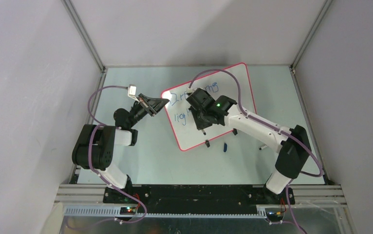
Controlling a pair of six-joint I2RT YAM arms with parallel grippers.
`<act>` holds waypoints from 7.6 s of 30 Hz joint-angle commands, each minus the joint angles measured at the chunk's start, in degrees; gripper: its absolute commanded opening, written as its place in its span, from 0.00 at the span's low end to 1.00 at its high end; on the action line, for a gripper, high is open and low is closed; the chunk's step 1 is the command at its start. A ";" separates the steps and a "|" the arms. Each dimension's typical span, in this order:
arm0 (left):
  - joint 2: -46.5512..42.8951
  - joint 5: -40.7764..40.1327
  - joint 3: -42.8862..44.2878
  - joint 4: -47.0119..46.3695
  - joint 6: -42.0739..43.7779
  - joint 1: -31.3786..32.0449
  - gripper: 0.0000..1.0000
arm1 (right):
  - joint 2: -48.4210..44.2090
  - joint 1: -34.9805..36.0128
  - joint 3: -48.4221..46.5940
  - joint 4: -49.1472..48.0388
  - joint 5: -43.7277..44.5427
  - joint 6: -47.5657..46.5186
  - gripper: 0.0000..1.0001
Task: Write a sentence on the whiteboard
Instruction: Write a sentence on the whiteboard, then adjust the whiteboard marker.
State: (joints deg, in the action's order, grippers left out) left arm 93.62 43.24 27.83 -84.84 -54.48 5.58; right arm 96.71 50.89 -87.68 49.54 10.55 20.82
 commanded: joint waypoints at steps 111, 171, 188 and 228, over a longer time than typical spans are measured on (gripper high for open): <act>-43.20 -52.37 -4.66 43.81 -8.29 49.09 0.00 | -43.71 14.12 30.47 -39.78 5.05 -8.30 0.00; -29.29 -62.51 -8.92 12.53 -41.86 51.72 0.00 | -43.68 15.05 39.61 -62.44 9.76 -0.53 0.26; -25.56 -62.96 -9.02 7.21 -42.54 53.37 0.00 | -42.57 14.96 38.90 -62.05 10.24 -0.26 0.22; -31.36 -28.22 -7.03 31.53 23.50 3.01 0.98 | -37.23 4.61 19.98 -16.23 5.61 -0.27 0.00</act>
State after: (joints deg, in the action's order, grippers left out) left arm 51.83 5.48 20.03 -36.67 -36.95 12.23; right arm 58.81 55.29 -65.45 32.99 18.09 22.33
